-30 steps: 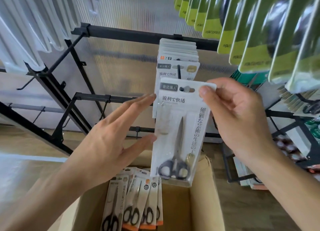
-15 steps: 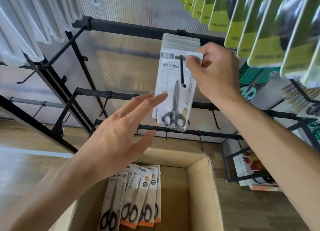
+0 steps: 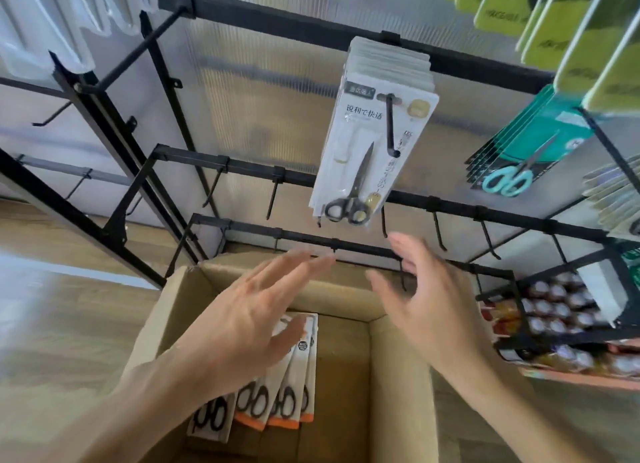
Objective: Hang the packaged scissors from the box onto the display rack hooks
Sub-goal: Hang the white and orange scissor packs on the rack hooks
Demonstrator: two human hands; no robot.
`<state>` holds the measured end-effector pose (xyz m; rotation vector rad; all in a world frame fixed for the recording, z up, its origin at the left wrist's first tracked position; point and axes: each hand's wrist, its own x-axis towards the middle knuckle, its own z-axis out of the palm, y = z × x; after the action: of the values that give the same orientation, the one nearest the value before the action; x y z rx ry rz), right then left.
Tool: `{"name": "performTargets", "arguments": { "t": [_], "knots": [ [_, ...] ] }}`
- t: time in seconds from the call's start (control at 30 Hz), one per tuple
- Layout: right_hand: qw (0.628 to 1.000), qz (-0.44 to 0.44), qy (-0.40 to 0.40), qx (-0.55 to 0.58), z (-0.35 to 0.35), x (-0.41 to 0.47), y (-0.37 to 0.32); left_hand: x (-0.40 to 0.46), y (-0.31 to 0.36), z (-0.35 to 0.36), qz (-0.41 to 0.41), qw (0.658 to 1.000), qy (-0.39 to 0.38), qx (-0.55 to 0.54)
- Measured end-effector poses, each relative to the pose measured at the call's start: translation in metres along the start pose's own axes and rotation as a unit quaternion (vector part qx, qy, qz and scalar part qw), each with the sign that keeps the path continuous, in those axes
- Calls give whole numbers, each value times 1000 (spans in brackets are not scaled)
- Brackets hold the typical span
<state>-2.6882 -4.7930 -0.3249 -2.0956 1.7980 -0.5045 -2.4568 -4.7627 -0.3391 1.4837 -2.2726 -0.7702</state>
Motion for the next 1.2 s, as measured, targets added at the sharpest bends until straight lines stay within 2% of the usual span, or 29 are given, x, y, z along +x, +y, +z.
{"name": "performTargets", "arguments": {
  "t": [0.13, 0.27, 0.43, 0.6, 0.73, 0.8, 0.87, 0.93, 1.07, 1.2],
  "knots": [
    [987, 17, -147, -57, 43, -35, 10, -25, -23, 35, -74, 996, -57, 10],
    [953, 9, -294, -80, 87, -69, 23, -63, -56, 88, -193, 967, -168, 20],
    [920, -7, -382, -84, 150, -104, 45, -104, -89, 159, -251, 940, -230, 1],
    [903, 22, -420, -90, 195, -121, 56, -116, -107, 213, -385, 890, -244, -3],
    [905, 17, -417, -78, 224, -123, 59, -91, -133, 222, -409, 895, -174, -50],
    [909, 11, -411, -61, 238, -115, 58, -76, -151, 224, -409, 901, -141, -32],
    [919, 18, -393, -39, 257, -103, 57, -65, -167, 229, -436, 889, -136, -22],
    [926, 50, -375, -12, 276, -87, 56, -60, -176, 235, -459, 879, -125, -36],
    [921, 179, -343, 43, 308, -58, 54, -61, -181, 243, -482, 867, -78, -105],
    [907, 265, -326, 41, 325, -42, 55, -64, -182, 240, -458, 881, -100, -64]
  ]
}}
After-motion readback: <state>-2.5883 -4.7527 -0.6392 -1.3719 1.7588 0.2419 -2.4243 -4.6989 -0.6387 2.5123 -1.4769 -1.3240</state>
